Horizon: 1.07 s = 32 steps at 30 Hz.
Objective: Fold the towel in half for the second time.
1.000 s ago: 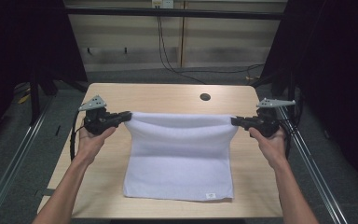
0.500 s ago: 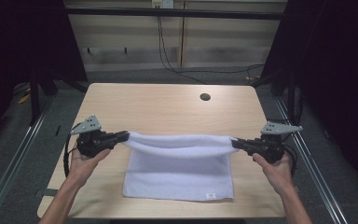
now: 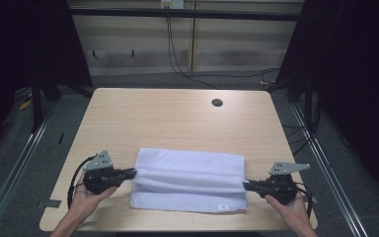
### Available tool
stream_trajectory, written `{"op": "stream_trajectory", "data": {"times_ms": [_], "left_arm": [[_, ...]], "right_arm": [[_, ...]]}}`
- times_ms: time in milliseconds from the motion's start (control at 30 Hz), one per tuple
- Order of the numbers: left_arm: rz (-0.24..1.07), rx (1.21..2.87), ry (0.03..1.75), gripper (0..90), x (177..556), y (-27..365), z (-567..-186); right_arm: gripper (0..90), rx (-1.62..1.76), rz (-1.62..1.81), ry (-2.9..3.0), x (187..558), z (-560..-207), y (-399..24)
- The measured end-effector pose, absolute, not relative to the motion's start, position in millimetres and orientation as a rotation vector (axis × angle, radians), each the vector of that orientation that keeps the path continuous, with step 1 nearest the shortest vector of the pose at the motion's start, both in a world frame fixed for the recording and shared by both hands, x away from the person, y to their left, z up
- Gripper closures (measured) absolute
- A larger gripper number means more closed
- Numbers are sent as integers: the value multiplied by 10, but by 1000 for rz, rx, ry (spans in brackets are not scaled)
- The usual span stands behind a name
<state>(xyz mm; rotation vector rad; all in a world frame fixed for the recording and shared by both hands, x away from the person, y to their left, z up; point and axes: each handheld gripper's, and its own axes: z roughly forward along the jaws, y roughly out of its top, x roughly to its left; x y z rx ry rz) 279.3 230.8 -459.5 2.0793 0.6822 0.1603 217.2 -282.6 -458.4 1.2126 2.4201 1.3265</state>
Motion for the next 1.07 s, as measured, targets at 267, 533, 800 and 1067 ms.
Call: {"op": "stream_trajectory", "data": {"times_ms": [267,533,800,1067], "left_arm": [[103,2147,660,756,2560,2329,-4755],[113,2094,730,451,2536,2444,-4665],[199,1966,908,339,2988,2461,-4555],[261,1868,1134,293,3174,2779,-4755]], "right_arm": [[784,1230,1226,2523,2015,-4755,-2847],[616,1239,1309,2445,1888,-4665,-2901],[440,1295,1363,2222,2227,-4412,-2846],[368,1500,1374,2002,2484,-4602,-3130]]}}
